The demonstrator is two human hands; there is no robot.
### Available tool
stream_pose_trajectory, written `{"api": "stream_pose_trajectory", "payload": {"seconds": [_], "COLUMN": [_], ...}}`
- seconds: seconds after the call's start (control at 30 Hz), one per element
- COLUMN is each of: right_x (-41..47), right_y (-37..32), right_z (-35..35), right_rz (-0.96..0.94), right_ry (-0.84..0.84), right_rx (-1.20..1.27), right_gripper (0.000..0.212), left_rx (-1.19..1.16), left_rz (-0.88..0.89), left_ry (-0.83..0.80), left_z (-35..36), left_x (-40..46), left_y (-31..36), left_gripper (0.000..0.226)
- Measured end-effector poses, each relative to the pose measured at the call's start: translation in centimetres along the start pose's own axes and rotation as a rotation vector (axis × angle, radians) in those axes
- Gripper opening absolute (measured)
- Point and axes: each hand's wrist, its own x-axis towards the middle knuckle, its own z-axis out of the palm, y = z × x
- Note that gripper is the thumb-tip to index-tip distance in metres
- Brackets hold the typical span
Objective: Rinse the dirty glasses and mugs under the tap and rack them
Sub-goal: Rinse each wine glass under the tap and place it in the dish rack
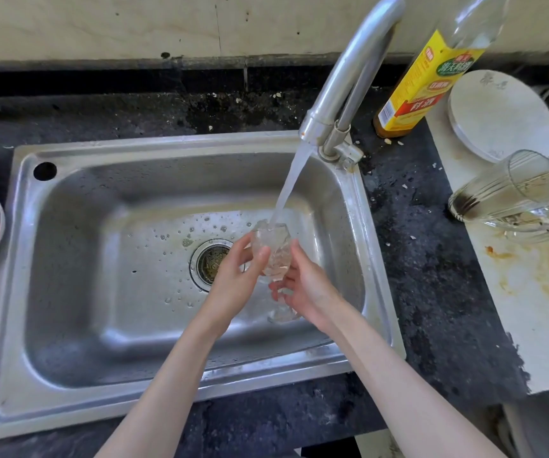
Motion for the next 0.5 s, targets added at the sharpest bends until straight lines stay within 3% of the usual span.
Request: {"api": "stream_pose_trajectory", "payload": {"seconds": [0.1,0.23,0.37,0.5], "right_x": [-0.2,-0.4,-0.3,-0.6], "right_y": [-0.4,-0.2,-0.3,-0.6], "right_z": [-0.1,-0.6,-0.7,-0.4], "right_rz": [0.261,0.359,0.395,0.365], "right_ry": [0.027,0.078,0.098,0.057], "right_rx": [-0.047,-0.24,-0.269,-0.184], "right_gripper": [0.05,0.045,0.033,0.037], "left_rx": [0.04,0.038,-0.058,-0.093], "left_rz": [-0.217,-0.381,-0.434,-0.388], "left_ry": [-0.03,-0.043,0.009,0.055], "left_z": [0.0,0.2,0.4,0.2], "left_x": [0.2,-0.4,-0.7,-0.2], "left_y": [-0.7,-2.2,-2.6,-2.2], "left_gripper": [0.041,0.033,0.033,0.032]}}
